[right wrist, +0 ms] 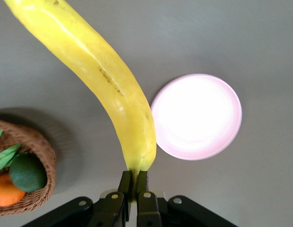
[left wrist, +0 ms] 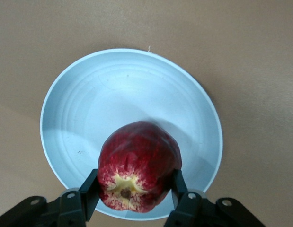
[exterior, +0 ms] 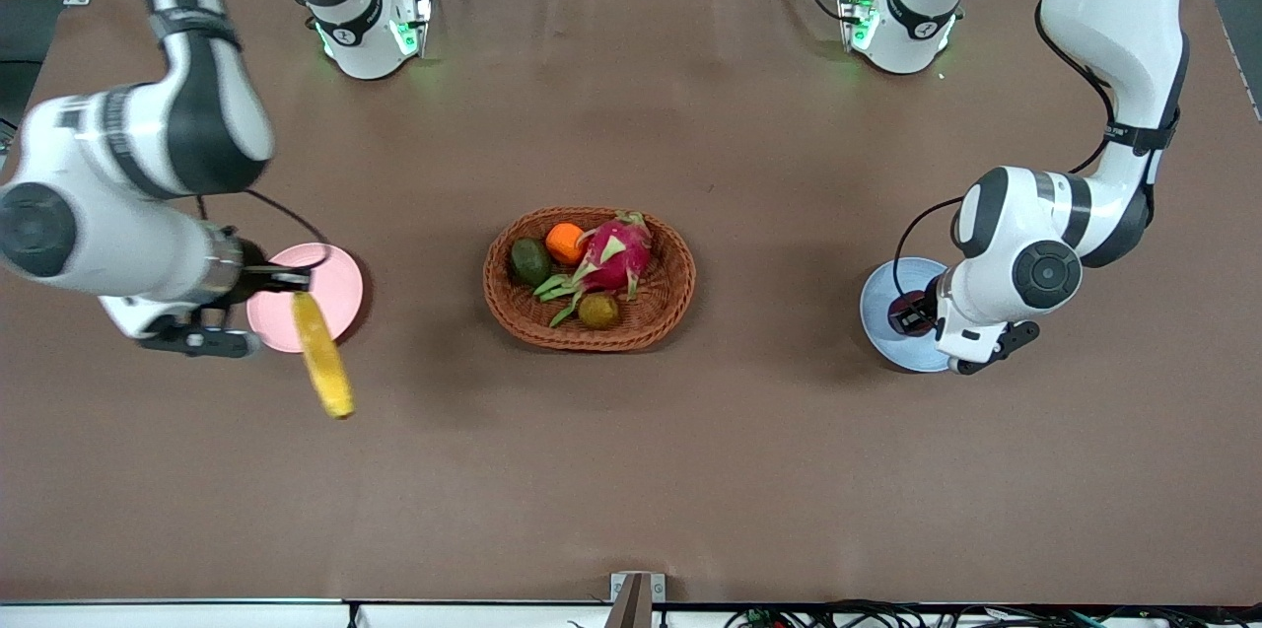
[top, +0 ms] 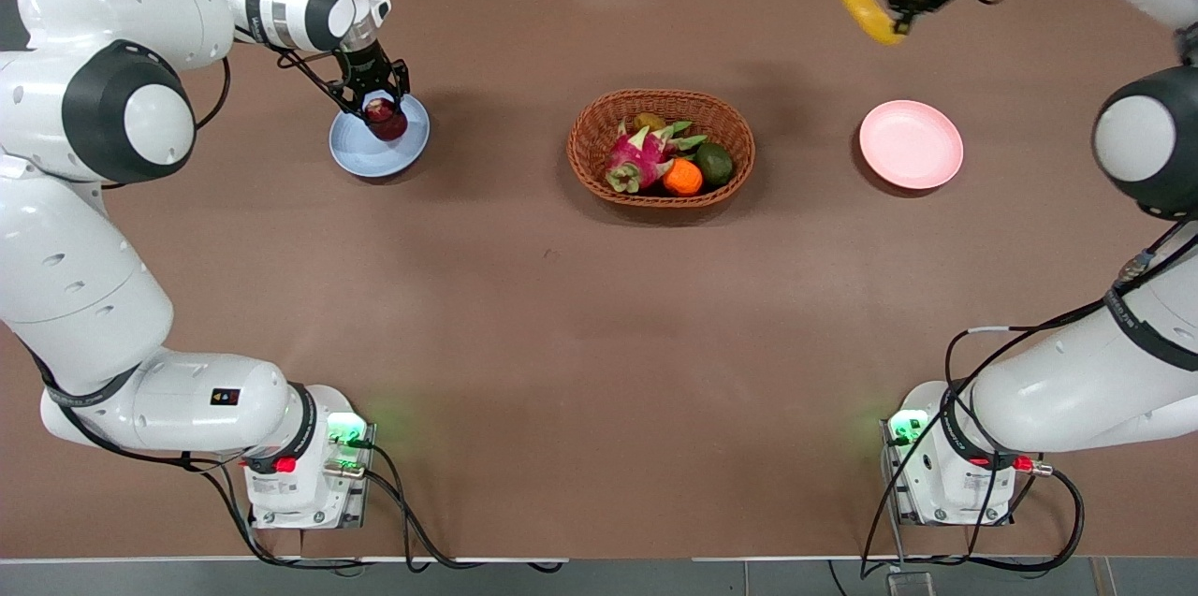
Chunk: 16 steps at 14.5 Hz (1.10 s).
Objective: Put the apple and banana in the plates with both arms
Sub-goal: 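Lower the banana onto the pink plate while the left gripper releases the fruit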
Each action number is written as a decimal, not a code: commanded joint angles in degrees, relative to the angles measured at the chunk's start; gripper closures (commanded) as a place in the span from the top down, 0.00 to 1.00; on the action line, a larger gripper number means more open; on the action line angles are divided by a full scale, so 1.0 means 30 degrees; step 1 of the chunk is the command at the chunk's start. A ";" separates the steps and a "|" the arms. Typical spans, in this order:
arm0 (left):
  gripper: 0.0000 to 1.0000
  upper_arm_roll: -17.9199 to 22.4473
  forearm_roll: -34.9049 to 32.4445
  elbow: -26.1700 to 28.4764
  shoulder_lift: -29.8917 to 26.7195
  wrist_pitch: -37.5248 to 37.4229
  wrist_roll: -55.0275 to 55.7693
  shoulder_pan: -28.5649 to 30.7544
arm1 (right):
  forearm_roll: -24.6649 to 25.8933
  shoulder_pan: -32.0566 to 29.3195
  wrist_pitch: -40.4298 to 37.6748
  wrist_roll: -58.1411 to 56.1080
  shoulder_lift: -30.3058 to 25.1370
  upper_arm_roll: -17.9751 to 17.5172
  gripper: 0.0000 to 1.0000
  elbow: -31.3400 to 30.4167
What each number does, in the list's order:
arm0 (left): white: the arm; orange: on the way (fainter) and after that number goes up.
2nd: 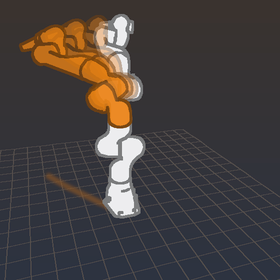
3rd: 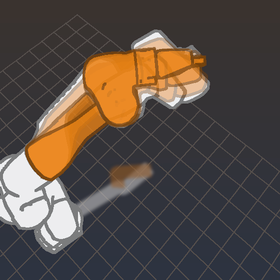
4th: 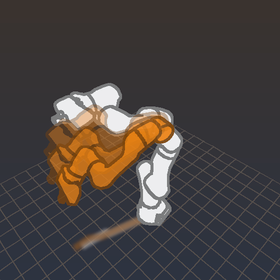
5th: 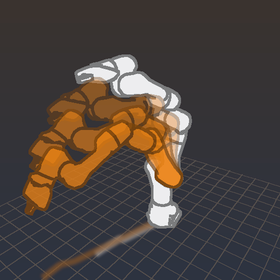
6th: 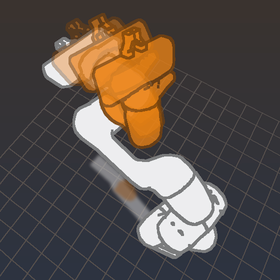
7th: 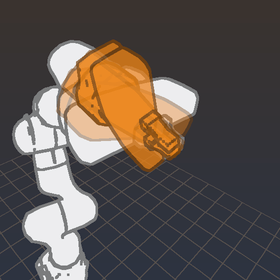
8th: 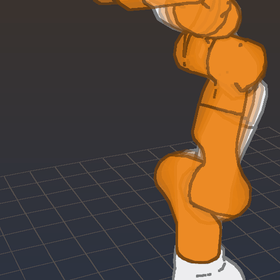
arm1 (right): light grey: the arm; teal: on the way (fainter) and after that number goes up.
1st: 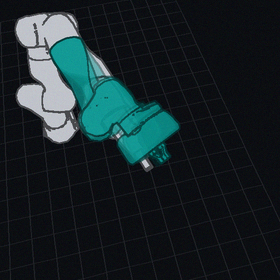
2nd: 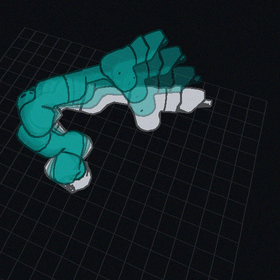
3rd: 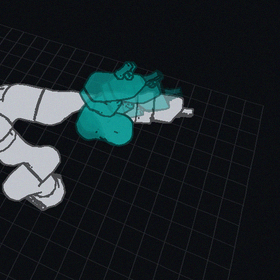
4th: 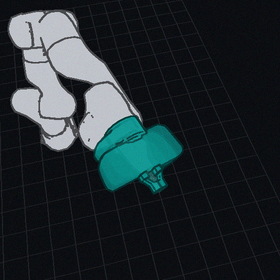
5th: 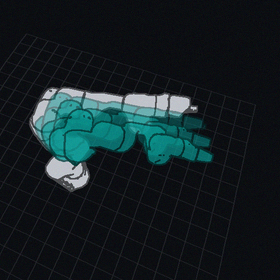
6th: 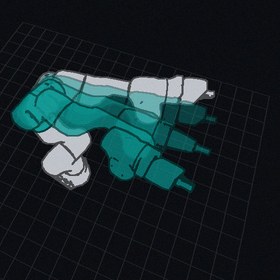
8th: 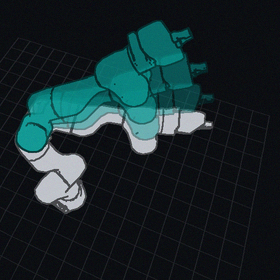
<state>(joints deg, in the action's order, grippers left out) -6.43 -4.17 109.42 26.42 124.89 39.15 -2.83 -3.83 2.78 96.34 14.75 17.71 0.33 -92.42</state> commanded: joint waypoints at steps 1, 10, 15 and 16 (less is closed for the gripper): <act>0.15 -0.0113 -0.0427 0.0469 -0.0223 0.0555 0.0074 0.0386 | -0.0890 -0.2677 0.0785 0.0565 -0.1535 -0.0548 0.00 -0.3695; 1.00 -0.0113 -0.0427 0.0352 -0.0544 0.0441 0.0074 0.0356 | -0.1683 -0.3680 0.5972 -0.0111 -0.4029 -0.0578 0.02 -1.1407; 1.00 -0.0231 -0.0427 -0.0231 -0.1977 0.0323 0.0045 0.0386 | -0.1595 -0.3885 0.8197 -0.0433 -0.3180 -0.0549 0.43 -1.1847; 1.00 -0.0231 -0.0427 -0.0466 -0.2270 0.0206 0.0016 0.0386 | -0.1595 -0.3914 0.8171 -0.0463 -0.3237 -0.0549 0.74 -1.1820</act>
<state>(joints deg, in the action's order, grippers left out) -6.67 -4.23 108.48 22.69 126.16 39.15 -2.03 -7.75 -7.83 119.19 14.34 8.99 -0.77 -125.86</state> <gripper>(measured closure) 0.000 0.705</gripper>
